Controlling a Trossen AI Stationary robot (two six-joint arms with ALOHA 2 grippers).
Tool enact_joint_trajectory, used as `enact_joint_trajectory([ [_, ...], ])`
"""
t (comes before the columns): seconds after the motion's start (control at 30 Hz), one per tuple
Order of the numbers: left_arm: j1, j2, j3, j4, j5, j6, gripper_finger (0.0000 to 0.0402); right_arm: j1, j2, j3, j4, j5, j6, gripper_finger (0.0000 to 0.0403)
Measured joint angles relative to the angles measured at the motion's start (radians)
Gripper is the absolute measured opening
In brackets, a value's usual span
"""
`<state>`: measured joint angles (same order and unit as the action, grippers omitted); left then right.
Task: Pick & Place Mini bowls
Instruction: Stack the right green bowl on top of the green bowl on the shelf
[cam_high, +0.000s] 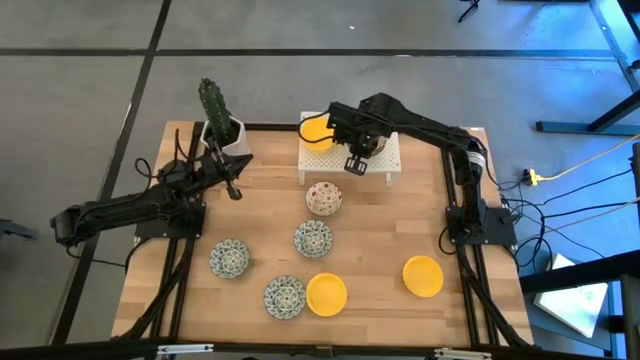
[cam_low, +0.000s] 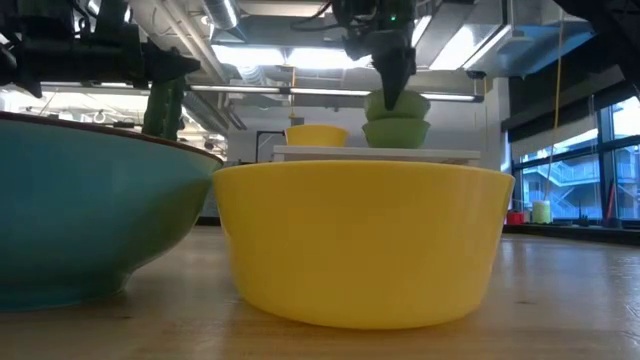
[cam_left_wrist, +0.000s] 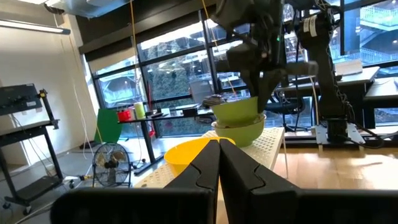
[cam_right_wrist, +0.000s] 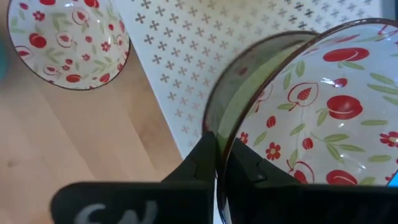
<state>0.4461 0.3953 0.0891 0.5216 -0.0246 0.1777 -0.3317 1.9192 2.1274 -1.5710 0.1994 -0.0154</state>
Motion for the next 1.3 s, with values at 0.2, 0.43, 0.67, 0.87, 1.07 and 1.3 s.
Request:
enact_joint_trajectory([
  [0.2,0.0,0.0,0.0,-0.001,0.0,0.0,0.0002,-0.009,-0.081,-0.085,0.002,-0.017,-0.032,0.0013],
  [0.43,0.0,0.0,0.0,0.015,0.0,0.0,0.0007,-0.016,-0.102,-0.137,0.025,0.017,-0.065,0.0014],
  [0.67,0.0,0.0,0.001,0.053,0.0,-0.026,0.0002,-0.017,-0.091,-0.138,0.045,0.026,-0.108,0.0014],
  [0.87,0.0,0.0,0.001,0.052,0.0,-0.018,0.0005,-0.017,-0.071,-0.138,0.037,0.033,-0.156,0.0015],
  [1.07,0.0,0.0,0.001,0.052,0.0,-0.018,0.0007,-0.017,-0.054,-0.138,0.04,0.033,-0.213,0.0015],
  [1.3,0.0,0.0,0.001,0.052,0.009,-0.018,0.0002,-0.017,-0.054,-0.138,0.041,0.032,-0.229,0.0019],
])
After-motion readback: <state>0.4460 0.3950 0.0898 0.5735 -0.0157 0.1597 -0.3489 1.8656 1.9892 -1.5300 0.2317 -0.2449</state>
